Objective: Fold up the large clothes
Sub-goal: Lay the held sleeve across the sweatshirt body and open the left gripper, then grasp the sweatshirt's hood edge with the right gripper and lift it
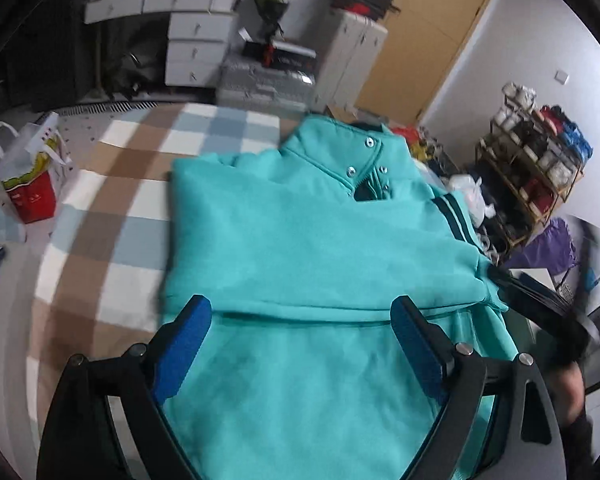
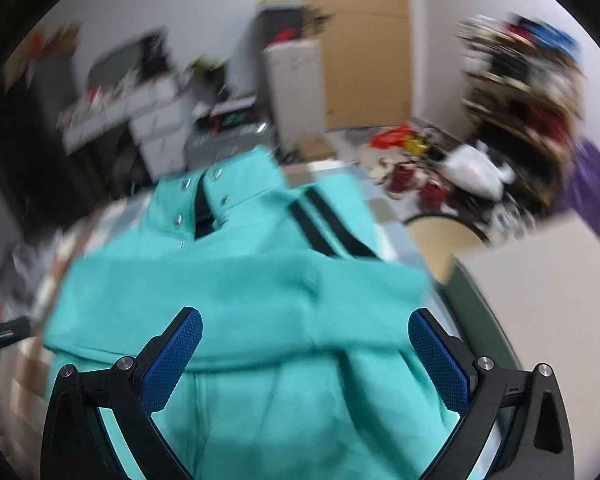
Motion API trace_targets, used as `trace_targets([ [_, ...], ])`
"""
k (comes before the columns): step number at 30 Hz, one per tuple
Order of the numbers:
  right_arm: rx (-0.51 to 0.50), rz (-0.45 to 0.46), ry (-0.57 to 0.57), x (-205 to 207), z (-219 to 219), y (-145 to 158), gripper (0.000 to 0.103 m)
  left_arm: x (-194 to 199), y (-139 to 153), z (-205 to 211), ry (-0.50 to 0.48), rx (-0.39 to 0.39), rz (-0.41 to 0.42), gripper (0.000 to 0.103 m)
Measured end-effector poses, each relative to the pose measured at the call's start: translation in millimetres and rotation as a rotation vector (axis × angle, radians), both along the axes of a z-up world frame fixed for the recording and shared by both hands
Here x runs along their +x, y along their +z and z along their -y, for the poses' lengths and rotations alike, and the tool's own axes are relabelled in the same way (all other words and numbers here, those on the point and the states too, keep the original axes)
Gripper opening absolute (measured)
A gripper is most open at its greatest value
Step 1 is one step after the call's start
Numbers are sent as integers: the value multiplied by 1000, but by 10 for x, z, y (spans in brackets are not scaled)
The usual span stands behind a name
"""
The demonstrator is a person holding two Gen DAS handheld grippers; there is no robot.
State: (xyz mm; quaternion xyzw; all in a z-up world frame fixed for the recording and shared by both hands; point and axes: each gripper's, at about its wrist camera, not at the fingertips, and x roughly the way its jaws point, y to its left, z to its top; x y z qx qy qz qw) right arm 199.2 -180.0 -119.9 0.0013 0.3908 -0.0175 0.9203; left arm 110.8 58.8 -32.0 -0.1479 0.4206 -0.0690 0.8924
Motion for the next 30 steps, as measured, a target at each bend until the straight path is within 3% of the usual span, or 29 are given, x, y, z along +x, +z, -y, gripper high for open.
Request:
trace_targets([
  [4, -125, -155, 24, 497, -228, -476, 103, -19, -142, -149, 45, -16, -11, 88],
  [7, -238, -248, 59, 581, -364, -809, 103, 14, -201, -242, 28, -35, -61, 88],
  [8, -234, -240, 57, 563, -359, -803, 103, 18, -223, -270, 31, -36, -71, 88],
  [11, -165, -313, 106, 659, -323, -646, 99, 54, -301, -305, 8, -55, -118, 88],
  [13, -142, -216, 140, 727, -319, -239, 97, 22, -294, -266, -13, -39, -121, 88],
  [15, -123, -141, 140, 861, -311, 48, 102, 49, -293, -200, -44, -4, -112, 88],
  [18, -103, -135, 124, 1430, -348, 255, 103, 72, -289, -150, -52, 36, -104, 88],
  [20, -93, -154, 87, 1785, -381, 219, 103, 87, -288, -161, -46, 37, -91, 88],
  [24, 50, -215, 3, 2497, -337, -73, 102, 148, -393, -135, -64, 100, -112, 88],
  [28, 173, -214, -89, 2965, -152, -364, 98, 189, -484, -112, -83, 123, -139, 88],
  [30, 259, -258, -87, 3082, -102, -501, 79, 211, -498, -110, -82, 140, -137, 88],
])
